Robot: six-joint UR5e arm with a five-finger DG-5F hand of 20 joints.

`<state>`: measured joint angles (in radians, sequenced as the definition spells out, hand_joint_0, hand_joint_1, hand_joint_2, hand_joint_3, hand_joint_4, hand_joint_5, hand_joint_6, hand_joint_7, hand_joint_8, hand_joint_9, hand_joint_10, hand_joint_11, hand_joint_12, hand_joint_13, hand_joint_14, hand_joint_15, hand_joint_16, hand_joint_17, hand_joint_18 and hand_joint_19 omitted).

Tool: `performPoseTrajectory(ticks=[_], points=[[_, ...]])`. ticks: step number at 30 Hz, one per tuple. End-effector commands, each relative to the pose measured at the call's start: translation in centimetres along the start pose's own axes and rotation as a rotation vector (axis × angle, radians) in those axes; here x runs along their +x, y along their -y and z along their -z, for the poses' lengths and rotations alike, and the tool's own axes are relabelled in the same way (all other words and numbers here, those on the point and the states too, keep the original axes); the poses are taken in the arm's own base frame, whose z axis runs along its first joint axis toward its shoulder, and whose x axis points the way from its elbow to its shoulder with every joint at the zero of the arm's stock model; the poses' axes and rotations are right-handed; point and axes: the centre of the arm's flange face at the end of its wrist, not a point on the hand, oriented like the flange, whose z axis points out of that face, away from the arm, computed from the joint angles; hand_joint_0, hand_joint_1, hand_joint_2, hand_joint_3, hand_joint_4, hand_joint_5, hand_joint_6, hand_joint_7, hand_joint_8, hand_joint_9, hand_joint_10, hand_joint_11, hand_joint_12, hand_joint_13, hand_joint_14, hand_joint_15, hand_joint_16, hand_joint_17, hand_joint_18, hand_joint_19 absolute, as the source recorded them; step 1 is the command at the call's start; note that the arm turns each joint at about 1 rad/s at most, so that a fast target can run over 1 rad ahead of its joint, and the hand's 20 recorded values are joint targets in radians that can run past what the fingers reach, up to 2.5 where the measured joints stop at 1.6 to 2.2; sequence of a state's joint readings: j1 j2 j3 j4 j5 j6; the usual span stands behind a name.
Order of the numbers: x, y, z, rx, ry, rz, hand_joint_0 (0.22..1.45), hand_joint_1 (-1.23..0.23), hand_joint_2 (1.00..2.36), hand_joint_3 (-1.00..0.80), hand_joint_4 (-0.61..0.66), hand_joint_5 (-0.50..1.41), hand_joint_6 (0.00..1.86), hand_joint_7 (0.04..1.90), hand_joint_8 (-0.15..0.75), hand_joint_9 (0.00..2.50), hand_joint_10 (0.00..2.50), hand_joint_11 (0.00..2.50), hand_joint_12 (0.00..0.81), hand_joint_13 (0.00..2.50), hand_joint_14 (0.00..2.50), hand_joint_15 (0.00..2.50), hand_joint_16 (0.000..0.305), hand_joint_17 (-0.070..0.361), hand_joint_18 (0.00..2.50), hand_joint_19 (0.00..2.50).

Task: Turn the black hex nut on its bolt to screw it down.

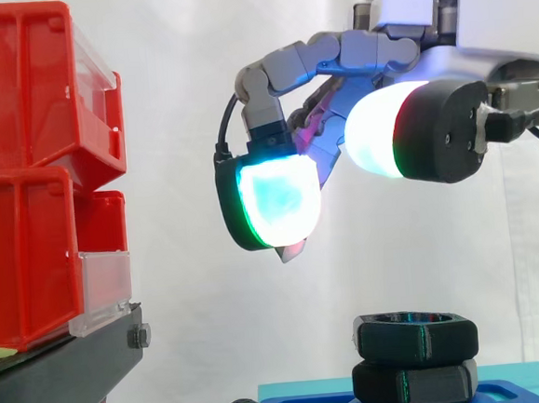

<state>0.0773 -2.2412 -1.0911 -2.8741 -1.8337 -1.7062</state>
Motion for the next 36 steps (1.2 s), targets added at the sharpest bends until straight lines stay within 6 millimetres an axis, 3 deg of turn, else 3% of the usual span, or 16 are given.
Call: performPoseTrajectory(ticks=[1,12,16,24,36], points=[[0.0,-1.2,-0.5,-0.001,-0.006,-0.013,0.53,-0.22,1.00,-0.50,0.24,-0.01,0.50,1.33,0.306,1.10,0.01,0.32,0.314,0.89,0.01,0.22,0.038,0.085,0.77,0.36],[0.1,-2.5,-1.1,0.011,-0.011,-0.024,0.53,-0.24,1.00,-0.50,0.24,-0.01,0.50,1.30,0.304,1.10,0.01,0.31,0.313,0.89,0.01,0.23,0.038,0.085,0.77,0.36],[5.3,-2.9,-1.7,-0.002,-0.061,-0.066,0.53,-0.25,1.00,-0.50,0.24,-0.01,0.50,1.30,0.305,1.10,0.01,0.31,0.312,0.89,0.01,0.23,0.037,0.084,0.77,0.36],[4.4,-3.0,-2.3,-0.006,-0.041,-0.082,0.53,-0.26,1.00,-0.50,0.23,-0.01,0.50,1.31,0.307,1.10,0.01,0.32,0.312,0.89,0.01,0.23,0.037,0.084,0.78,0.36],[3.8,-2.6,-2.3,-0.020,-0.044,-0.083,0.53,-0.26,1.00,-0.50,0.18,0.00,0.50,1.53,0.309,1.11,0.01,0.31,0.308,0.90,0.01,0.23,0.037,0.083,0.78,0.36]])
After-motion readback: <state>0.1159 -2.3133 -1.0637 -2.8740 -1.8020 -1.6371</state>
